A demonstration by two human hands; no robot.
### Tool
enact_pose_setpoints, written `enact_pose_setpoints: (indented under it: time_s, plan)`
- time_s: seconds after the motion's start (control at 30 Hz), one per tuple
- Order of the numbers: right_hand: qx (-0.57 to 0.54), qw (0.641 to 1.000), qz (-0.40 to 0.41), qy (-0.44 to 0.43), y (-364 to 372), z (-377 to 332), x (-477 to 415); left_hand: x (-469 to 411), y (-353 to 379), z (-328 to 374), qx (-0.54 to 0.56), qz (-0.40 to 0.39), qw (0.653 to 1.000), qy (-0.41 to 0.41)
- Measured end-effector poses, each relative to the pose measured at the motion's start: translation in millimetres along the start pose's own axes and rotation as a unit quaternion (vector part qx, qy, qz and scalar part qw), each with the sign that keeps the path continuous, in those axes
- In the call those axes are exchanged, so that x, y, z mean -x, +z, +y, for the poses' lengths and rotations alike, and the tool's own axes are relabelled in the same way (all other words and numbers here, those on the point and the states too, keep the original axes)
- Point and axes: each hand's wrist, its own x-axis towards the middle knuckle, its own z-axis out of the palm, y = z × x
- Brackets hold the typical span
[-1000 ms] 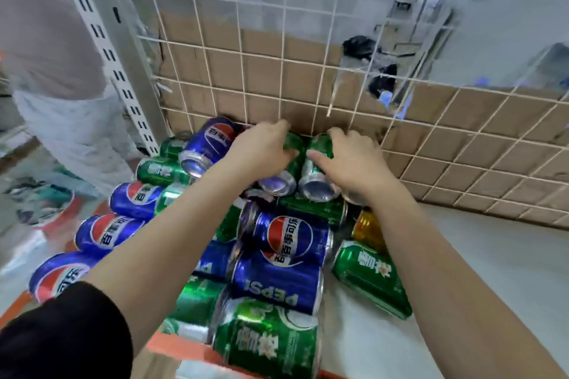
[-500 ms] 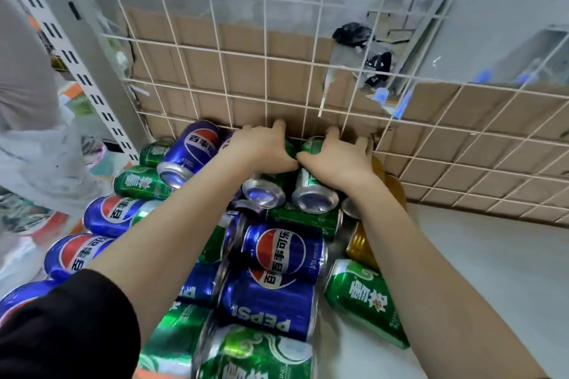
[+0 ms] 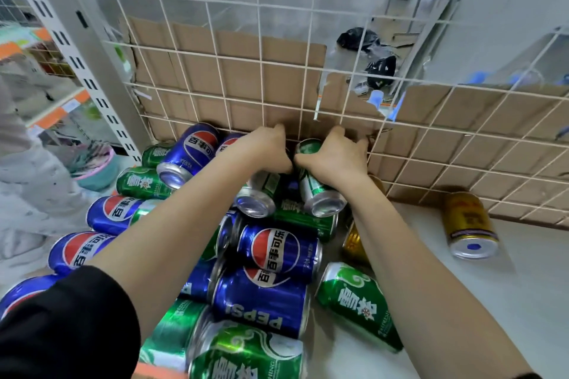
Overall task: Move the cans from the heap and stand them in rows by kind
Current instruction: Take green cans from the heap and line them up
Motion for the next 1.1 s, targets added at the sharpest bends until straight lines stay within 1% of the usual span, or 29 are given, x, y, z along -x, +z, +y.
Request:
enact_pose_setpoints:
  time_s: [0.07,0.13,0.2,0.37,0.47,0.6,0.7,0.8,0.87,0.93,1.03,1.1]
  plan:
    - [-0.017,1.000,0.014,0.000,-0.7,0.3,0.4,0.9,3.6,7.3,-0.033,-0.011,0.999,0.006]
    - [-0.039,0.999,0.031,0.000,-4.1,0.2,2.4,0.3,8.6,12.1,-0.043,-0.003,0.999,0.011]
    - [-0.062,0.997,0.043,0.003,-10.6,0.8,5.7,0.8,11.4,13.9,-0.028,0.007,1.000,0.005]
    - [-0.169,0.983,0.065,0.025,-22.0,6.3,9.7,13.1,5.6,18.1,0.028,0.050,0.998,-0.002]
    - [-0.213,0.975,0.059,0.017,-27.8,11.6,14.3,22.6,1.0,19.2,0.052,0.077,0.996,0.007]
    - [-0.269,0.961,0.058,-0.002,-31.9,22.0,26.6,39.4,-2.6,17.7,0.111,0.113,0.986,0.046]
    - [-0.326,0.943,0.066,-0.005,-39.0,29.5,40.0,57.5,-7.3,20.5,0.168,0.129,0.974,0.081]
    - [-0.381,0.923,0.062,-0.010,-51.4,43.7,56.6,76.3,-9.3,30.5,0.202,0.147,0.961,0.116]
    - [-0.410,0.910,0.060,0.007,-59.7,55.3,71.2,87.7,-6.2,43.0,0.232,0.141,0.952,0.144]
    - [-0.437,0.897,0.067,0.025,-66.5,67.4,89.0,95.8,1.5,55.8,0.278,0.110,0.939,0.173]
    - [-0.471,0.875,0.108,0.040,-75.4,92.2,120.0,101.4,23.7,78.2,0.323,0.063,0.920,0.215]
    - [-0.477,0.867,0.136,0.057,-80.6,108.7,143.3,106.9,38.6,98.4,0.323,0.060,0.914,0.239]
